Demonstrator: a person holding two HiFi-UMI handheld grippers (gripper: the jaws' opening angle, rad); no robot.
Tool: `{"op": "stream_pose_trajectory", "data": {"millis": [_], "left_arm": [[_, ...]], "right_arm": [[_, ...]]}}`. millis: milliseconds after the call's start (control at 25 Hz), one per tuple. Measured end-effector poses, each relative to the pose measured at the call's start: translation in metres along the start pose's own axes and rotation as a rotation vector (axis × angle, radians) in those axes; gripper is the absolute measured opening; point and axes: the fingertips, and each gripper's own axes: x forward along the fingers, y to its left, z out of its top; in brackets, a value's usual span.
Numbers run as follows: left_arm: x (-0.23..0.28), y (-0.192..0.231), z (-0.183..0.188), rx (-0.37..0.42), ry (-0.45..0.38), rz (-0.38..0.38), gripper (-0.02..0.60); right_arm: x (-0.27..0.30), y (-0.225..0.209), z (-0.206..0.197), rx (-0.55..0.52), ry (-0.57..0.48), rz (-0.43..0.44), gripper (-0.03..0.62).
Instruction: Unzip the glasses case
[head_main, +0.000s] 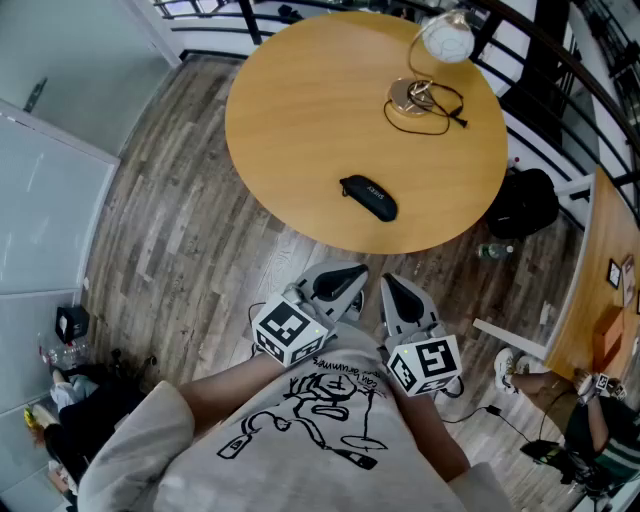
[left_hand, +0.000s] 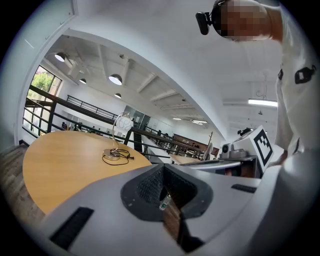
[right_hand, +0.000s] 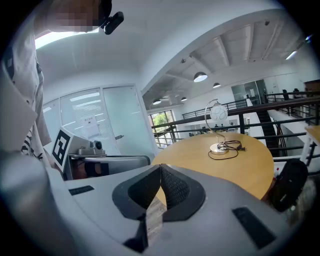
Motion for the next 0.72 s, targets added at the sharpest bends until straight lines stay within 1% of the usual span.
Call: {"op": "stream_pose_trajectory", "data": {"millis": [440, 720], "left_arm": [[-0.002, 0.01, 0.003, -0.007, -0.002, 0.012, 0.009], [0.012, 0.008, 0.003, -0.007, 0.005, 0.019, 0.009]], "right_arm": [[0.008, -0.003, 0.002, 0.006, 0.005, -0.004, 0.025], [0.007, -0.016, 0.004, 0.017, -0.002, 0.007, 0.026]]}}
